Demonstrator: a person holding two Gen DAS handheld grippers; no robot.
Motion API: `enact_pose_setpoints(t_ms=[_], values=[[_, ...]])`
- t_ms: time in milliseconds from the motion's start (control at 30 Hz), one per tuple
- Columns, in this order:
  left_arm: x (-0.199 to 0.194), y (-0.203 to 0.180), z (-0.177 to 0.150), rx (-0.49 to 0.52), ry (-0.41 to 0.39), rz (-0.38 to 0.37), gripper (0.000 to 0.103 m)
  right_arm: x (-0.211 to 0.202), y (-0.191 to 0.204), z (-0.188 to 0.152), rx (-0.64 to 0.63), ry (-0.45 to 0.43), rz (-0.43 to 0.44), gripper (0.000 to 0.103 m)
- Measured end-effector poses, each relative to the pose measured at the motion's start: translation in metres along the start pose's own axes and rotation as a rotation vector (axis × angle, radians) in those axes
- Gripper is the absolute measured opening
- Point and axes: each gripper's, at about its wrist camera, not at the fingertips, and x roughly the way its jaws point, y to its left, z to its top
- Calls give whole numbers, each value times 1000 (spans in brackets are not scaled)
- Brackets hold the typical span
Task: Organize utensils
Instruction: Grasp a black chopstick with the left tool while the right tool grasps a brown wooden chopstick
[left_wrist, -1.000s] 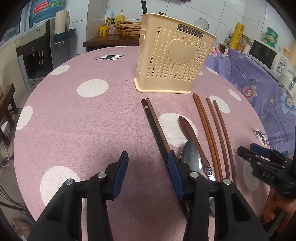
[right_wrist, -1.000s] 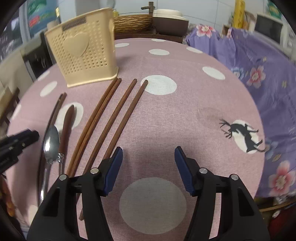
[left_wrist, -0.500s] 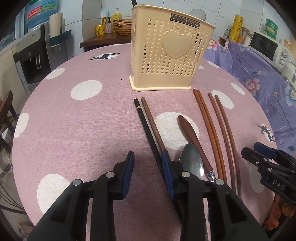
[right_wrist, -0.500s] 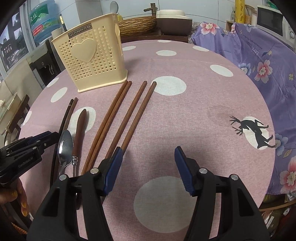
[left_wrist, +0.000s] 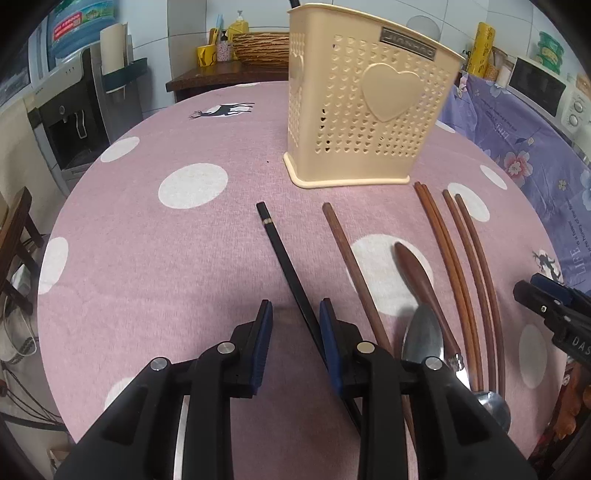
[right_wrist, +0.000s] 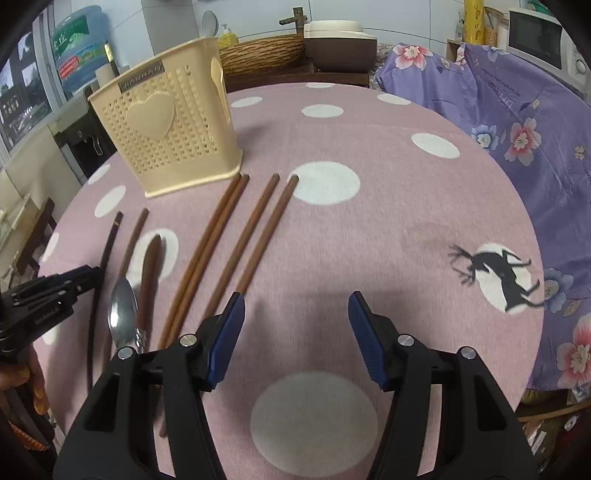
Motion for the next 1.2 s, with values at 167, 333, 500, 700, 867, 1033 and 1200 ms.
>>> enact_pose_setpoints(t_ms=[167,333,500,700,867,1033,1200], values=[[9,1,17,-14,3,-5,27,20,5,28,13,19,-8,54],[20,-1,30,-17,6,21,27,42,11,47,47,43,-34,40],[26,-1,34,-27,1,41,27,61,11,59,84,71,-68,34],[27,-9,34,-4,-13,54,25,68,22,64,44,60,-128,29],[28,-14,32,24,-21,65,22,71,25,66,9,55,-140,25],[29,-13,35,27,-12,66,20,74,27,70,0,57,-148,24],[31,-16,36,36,-16,77,19,75,29,70,-8,47,-155,19]])
